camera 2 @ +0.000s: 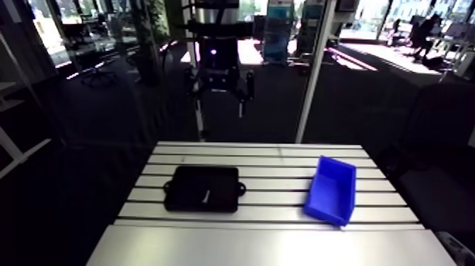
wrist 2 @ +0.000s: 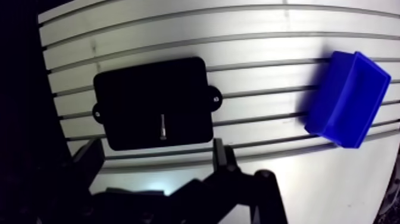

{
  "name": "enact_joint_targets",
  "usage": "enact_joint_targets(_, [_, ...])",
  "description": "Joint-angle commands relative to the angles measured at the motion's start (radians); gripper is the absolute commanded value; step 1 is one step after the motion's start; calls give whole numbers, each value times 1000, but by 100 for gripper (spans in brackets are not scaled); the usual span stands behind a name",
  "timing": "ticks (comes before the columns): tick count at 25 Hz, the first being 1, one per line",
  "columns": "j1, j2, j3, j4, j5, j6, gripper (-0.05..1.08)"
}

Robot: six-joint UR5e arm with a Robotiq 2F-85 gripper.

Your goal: Pick up the M10 bolt from the tray and put it into the blue bin.

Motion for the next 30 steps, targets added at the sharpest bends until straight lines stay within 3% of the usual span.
enact_joint_targets(1, [58, 56, 55, -77, -11, 34, 2])
enact_joint_targets(15, [75, 94, 141, -191, -14, 40, 4])
enact_joint_targets(25, [73, 113, 198, -206, -11, 38, 19])
enact_joint_targets(30, [73, 134, 236, -264, -13, 29, 26])
